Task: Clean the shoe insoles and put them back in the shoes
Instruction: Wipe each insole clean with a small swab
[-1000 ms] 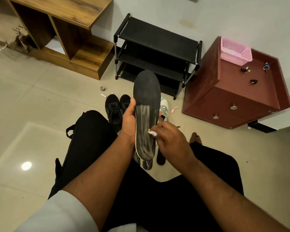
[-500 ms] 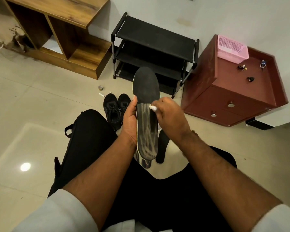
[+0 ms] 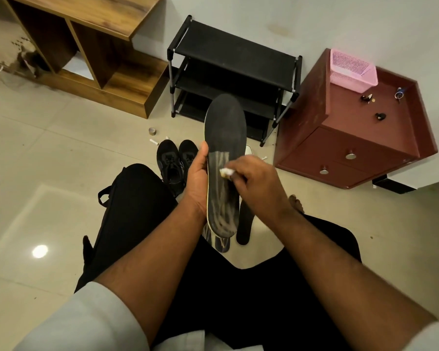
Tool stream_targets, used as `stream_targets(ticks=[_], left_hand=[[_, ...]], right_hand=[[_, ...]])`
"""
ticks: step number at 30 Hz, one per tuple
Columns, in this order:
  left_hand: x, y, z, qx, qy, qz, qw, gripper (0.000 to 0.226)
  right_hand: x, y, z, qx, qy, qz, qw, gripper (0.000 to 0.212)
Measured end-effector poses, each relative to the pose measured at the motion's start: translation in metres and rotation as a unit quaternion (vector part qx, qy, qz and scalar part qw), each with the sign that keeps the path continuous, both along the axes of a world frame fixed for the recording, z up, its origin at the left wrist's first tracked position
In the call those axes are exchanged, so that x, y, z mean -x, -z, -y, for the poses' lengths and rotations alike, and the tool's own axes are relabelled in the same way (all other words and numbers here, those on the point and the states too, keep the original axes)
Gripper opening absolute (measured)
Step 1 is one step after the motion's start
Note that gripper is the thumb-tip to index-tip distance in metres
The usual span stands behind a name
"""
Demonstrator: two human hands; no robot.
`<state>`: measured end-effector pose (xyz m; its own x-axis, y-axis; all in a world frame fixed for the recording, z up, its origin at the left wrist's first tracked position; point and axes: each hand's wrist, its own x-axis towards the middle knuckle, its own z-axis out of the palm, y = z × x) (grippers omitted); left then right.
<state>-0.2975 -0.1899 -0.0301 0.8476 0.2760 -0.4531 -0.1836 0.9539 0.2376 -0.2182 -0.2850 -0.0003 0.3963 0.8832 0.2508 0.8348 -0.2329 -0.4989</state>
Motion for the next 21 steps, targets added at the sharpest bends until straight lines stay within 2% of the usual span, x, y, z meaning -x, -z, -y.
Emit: stream_targets(ticks=[4,7,10,17,21], left_hand=[[0.001,0.000,0.006,-0.005,0.011,0.013,1.000,0.063],[0.003,-0.002,0.004,-0.019,0.010,0.011,1.000,0.063],[0.002,0.001,0.001,0.002,0.004,0.000,1.000,0.062],[-0.001,0.015,-0.003,0.029,0.027,0.000,0.999,0.080],[-0.005,0.013,-0.002,0.025,0.025,0.020,0.999,0.079]], right_hand=[[-0.023,-0.010,-0.033,-0.010,0.038,0.035,0.999,0.013],[-0.024,-0.014,-0.039,-0.005,0.035,0.030,0.999,0.013],[-0.006,-0.011,-0.026,0.012,0.013,0.002,1.000,0.014],[0.026,-0.009,0.010,0.066,-0.040,-0.098,0.992,0.014],[0.011,-0.009,-0.006,0.047,-0.006,-0.054,0.997,0.013]])
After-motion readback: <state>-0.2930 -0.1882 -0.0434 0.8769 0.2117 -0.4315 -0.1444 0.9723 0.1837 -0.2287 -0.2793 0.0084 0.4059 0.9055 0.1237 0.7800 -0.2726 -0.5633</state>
